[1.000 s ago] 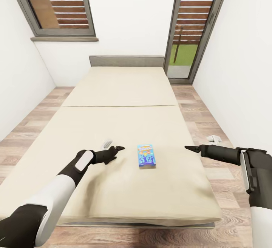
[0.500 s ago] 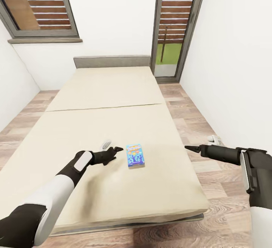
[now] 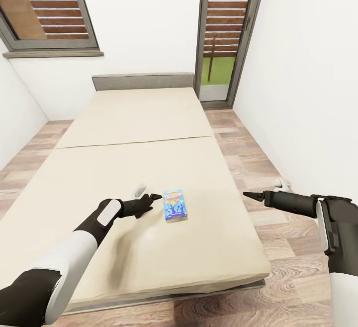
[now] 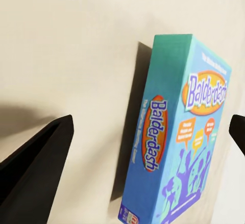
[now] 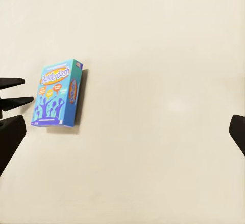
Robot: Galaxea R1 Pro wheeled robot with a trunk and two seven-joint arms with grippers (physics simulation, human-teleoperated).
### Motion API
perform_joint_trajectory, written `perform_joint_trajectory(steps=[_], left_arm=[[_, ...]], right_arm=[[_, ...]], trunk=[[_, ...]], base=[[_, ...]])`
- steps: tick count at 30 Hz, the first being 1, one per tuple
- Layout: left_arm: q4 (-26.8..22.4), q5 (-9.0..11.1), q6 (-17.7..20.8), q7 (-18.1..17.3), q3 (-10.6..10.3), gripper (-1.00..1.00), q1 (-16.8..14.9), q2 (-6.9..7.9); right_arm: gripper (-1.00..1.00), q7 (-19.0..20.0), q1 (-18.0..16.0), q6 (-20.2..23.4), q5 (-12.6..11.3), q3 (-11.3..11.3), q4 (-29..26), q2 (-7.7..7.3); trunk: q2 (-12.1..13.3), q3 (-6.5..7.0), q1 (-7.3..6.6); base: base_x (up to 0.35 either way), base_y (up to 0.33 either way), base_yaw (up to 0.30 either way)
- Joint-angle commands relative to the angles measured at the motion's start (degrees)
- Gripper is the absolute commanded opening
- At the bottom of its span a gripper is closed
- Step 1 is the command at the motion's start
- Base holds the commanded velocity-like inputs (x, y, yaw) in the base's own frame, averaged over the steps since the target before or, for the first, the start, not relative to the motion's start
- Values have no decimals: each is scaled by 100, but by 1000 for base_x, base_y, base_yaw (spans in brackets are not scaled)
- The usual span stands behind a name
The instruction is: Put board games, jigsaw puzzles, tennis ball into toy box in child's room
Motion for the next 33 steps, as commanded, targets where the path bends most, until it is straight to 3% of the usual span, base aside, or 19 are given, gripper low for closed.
perform_joint_trajectory(steps=[1, 33], left_arm=[[3, -40, 4, -19, -32, 100, -1, 6], [-4, -27, -145, -72, -26, 100, 41, 102]], right_arm=[[100, 61, -5, 31, 59, -7, -5, 2], [100, 63, -5, 31, 55, -14, -87, 2]], trunk=[[-2, -5, 0], [-2, -5, 0]], base=[[0, 0, -15], [0, 0, -3]])
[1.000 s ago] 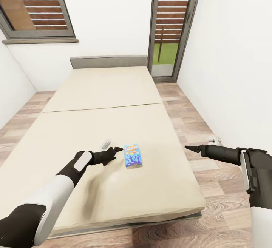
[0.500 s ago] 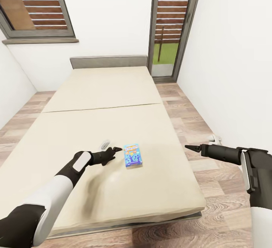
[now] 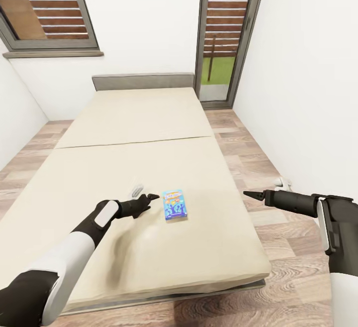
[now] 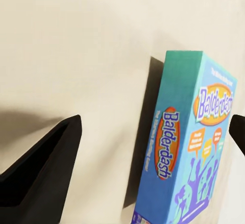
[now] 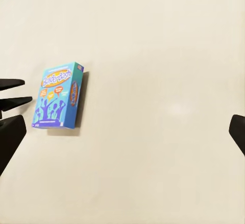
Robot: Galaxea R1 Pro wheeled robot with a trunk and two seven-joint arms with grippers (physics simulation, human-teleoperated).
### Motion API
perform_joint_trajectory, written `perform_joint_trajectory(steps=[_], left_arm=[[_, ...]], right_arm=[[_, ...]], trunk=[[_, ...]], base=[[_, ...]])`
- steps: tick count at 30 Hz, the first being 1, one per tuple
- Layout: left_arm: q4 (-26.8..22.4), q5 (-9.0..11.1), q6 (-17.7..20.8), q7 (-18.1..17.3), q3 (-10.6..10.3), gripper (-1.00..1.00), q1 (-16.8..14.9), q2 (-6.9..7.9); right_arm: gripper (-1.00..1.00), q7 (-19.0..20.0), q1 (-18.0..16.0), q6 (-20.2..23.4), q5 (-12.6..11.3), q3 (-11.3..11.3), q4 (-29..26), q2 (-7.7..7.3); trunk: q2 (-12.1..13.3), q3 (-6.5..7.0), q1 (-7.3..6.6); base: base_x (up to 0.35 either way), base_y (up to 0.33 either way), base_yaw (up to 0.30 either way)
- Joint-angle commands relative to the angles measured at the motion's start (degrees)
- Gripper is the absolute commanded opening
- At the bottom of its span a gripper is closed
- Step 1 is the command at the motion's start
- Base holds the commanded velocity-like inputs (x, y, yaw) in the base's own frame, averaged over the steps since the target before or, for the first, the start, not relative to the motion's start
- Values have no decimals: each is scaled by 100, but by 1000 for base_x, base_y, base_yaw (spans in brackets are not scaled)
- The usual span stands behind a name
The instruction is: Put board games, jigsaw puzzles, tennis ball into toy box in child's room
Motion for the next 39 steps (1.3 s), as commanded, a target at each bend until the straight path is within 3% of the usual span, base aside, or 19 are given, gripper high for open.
perform_joint_trajectory(steps=[1, 30, 39], left_arm=[[0, -45, -11, -21, -29, 100, 2, 7], [0, -68, -288, 9, -90, 100, 59, 1], [0, -68, -291, 17, -91, 100, 61, -1]], right_arm=[[100, 60, -5, 31, 60, -7, -5, 2], [100, 60, -5, 31, 63, -4, -8, 2], [100, 60, -5, 31, 83, 4, -9, 2]], trunk=[[-2, -4, -1], [-2, -4, -1], [-2, -4, -1]], base=[[13, 0, 0], [59, 0, -2], [3, 0, -128]])
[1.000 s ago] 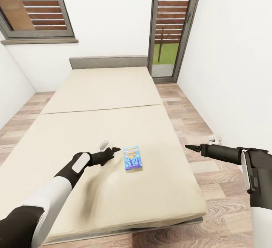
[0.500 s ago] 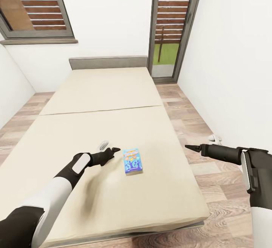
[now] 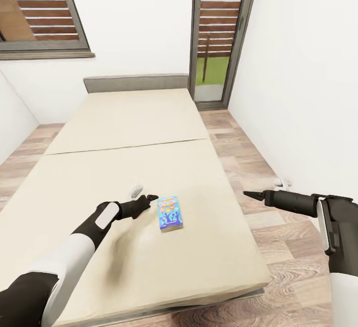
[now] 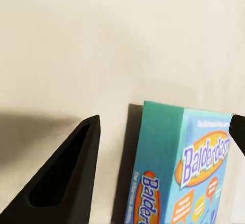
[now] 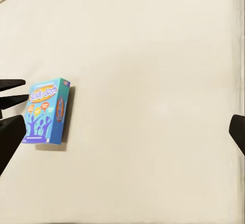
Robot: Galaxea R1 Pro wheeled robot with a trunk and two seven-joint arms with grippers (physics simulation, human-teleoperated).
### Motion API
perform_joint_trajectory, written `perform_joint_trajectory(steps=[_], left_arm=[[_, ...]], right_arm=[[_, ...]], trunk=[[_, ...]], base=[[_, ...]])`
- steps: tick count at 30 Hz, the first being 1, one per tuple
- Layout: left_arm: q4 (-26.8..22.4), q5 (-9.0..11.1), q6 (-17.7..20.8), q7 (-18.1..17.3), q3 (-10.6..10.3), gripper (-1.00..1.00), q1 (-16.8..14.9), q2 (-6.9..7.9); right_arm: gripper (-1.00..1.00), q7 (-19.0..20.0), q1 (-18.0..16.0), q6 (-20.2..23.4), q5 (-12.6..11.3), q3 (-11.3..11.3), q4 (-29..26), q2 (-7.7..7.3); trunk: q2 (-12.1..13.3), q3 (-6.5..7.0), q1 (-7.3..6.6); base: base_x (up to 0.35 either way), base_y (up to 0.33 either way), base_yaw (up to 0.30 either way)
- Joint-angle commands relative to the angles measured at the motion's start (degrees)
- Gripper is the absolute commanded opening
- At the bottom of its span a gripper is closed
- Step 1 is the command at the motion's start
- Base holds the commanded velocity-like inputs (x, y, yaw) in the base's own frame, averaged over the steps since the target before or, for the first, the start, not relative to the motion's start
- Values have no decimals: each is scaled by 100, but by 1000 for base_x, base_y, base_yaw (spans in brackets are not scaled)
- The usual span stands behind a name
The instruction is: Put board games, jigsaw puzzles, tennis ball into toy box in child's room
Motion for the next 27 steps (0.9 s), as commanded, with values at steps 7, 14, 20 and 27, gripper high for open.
perform_joint_trajectory(steps=[7, 14, 20, 27], left_arm=[[-1, -14, 6, -10, -30, 100, 0, 4], [-1, -14, 13, -13, -30, 100, -5, 0], [-1, -14, 28, -22, -30, 100, -8, 1], [-1, -14, 37, -39, -30, 100, -8, 3]], right_arm=[[100, 60, -7, 30, 63, -5, -2, 2], [100, 60, -7, 30, 65, -2, -2, 2], [100, 60, -7, 30, 65, -4, 0, 2], [100, 60, -7, 30, 57, -8, -3, 2]], trunk=[[-2, -4, 0], [-2, -4, 0], [-2, -4, 0], [-2, -4, 0]], base=[[1, 0, -216], [0, 0, -245], [0, 0, -253], [0, 0, -165]])
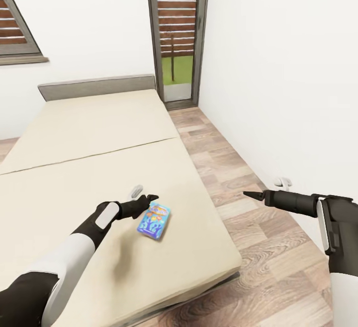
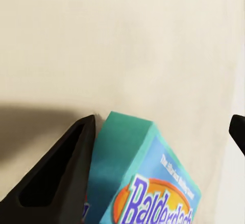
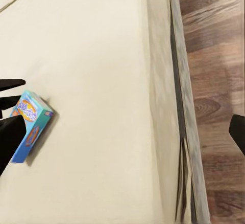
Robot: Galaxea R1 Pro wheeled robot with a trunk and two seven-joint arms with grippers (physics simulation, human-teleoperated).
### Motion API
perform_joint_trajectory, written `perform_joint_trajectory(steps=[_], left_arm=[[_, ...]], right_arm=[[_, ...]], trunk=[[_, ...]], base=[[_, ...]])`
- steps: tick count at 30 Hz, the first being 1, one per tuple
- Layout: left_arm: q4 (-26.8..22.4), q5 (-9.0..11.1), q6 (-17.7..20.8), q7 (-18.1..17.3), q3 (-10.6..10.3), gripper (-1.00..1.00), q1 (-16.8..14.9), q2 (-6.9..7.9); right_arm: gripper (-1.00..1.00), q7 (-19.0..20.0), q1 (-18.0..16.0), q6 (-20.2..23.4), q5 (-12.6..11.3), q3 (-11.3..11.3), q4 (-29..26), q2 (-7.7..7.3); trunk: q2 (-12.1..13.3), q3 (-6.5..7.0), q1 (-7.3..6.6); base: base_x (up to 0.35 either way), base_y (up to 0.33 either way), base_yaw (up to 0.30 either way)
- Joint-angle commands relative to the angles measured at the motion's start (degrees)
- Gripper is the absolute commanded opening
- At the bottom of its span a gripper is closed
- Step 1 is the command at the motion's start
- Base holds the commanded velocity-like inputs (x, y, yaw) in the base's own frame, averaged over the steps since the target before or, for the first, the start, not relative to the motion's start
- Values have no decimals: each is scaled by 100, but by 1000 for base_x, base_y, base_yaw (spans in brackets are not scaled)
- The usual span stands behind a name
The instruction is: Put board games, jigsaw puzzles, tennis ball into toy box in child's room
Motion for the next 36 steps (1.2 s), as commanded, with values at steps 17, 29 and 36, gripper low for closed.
perform_joint_trajectory(steps=[17, 29, 36], left_arm=[[0, -15, -16, -34, -31, 100, 7, 11], [0, -15, -10, -38, -23, 100, 7, 14], [0, -15, -14, -40, -10, 100, 7, 17]], right_arm=[[100, 60, -6, 30, 52, -9, -1, 2], [100, 60, -6, 30, 56, -9, 0, 2], [100, 60, -6, 30, 57, -9, -2, 2]], trunk=[[-2, -4, 0], [-2, -4, 0], [-2, -4, 0]], base=[[-35, -16, -31], [-175, -72, -3], [-46, -17, 0]])
